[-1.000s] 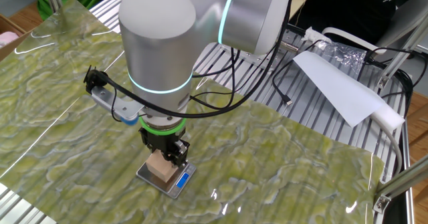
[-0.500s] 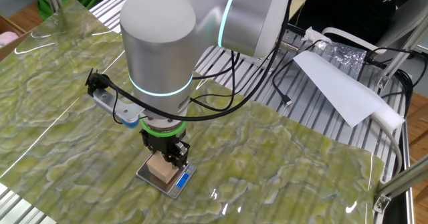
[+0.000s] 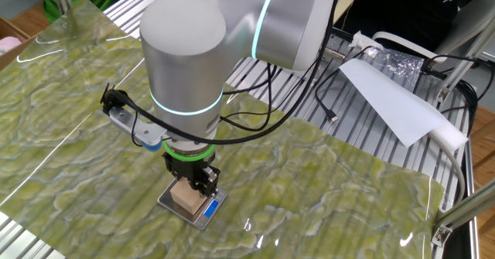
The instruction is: Place the block on the scale
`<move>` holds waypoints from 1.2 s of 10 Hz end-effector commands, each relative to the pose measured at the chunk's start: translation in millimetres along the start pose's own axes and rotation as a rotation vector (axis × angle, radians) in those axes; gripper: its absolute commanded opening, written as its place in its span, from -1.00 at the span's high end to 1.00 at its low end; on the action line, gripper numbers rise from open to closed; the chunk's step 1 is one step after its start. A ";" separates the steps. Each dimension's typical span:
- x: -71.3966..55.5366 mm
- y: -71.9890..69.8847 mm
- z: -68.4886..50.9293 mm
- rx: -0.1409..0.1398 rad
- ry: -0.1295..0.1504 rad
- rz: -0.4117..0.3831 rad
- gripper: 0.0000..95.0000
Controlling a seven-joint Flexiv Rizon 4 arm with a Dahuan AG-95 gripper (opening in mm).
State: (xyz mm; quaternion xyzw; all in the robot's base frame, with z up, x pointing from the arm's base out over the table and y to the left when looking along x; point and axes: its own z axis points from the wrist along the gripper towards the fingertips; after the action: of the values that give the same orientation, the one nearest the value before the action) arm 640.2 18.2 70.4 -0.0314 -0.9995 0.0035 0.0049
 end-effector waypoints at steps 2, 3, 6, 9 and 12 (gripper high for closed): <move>0.0 0.8 4.5 -0.001 -0.005 0.001 1.00; 0.2 0.7 5.0 -0.001 -0.006 0.001 1.00; 0.3 0.7 5.0 -0.001 -0.007 0.003 1.00; 0.3 0.5 5.1 -0.001 -0.010 0.004 1.00; 0.9 0.6 5.4 -0.001 -0.015 0.004 1.00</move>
State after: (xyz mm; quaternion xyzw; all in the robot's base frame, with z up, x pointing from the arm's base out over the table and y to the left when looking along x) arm 639.0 18.9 64.9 -0.0335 -0.9994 0.0035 -0.0040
